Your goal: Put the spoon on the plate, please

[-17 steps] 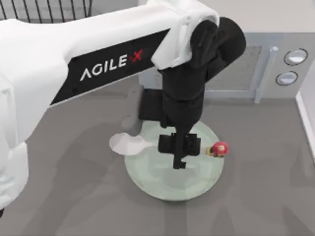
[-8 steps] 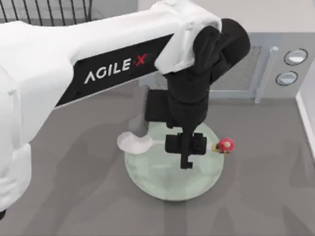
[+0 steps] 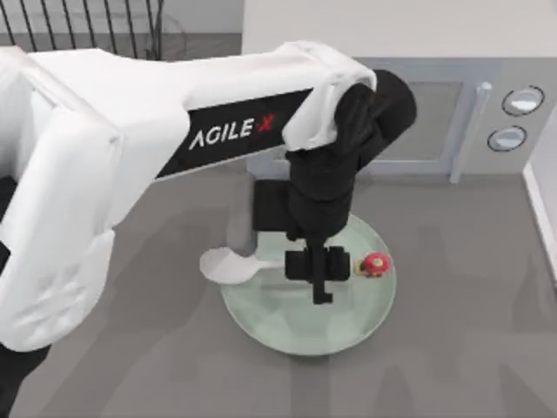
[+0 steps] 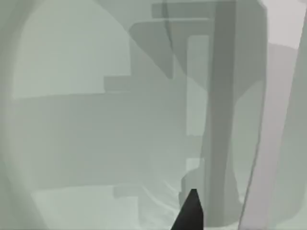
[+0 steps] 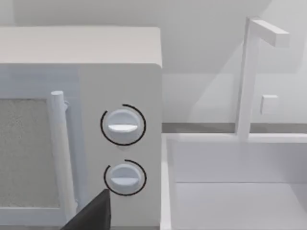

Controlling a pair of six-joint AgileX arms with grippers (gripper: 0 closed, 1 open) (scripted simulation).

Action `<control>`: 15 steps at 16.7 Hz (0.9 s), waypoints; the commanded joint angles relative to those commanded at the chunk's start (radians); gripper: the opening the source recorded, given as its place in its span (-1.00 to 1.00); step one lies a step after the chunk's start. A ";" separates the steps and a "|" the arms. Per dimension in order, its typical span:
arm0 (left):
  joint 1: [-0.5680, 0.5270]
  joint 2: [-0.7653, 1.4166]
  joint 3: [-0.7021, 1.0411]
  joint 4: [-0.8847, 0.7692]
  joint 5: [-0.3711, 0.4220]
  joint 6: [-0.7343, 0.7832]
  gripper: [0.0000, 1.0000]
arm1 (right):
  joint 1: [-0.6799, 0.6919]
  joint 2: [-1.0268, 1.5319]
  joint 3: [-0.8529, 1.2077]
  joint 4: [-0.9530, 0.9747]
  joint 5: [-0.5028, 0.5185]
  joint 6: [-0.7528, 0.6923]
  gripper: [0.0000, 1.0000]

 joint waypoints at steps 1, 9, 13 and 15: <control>0.007 0.014 -0.008 0.009 -0.001 -0.002 -1.00 | 0.000 0.000 0.000 0.000 0.000 0.000 1.00; 0.011 0.023 -0.017 0.014 -0.001 -0.004 -0.70 | 0.000 0.000 0.000 0.000 0.000 0.000 1.00; 0.011 0.023 -0.017 0.014 -0.001 -0.004 -0.10 | 0.000 0.000 0.000 0.000 0.000 0.000 1.00; 0.011 0.023 -0.017 0.014 -0.001 -0.004 0.21 | 0.000 0.000 0.000 0.000 0.000 0.000 1.00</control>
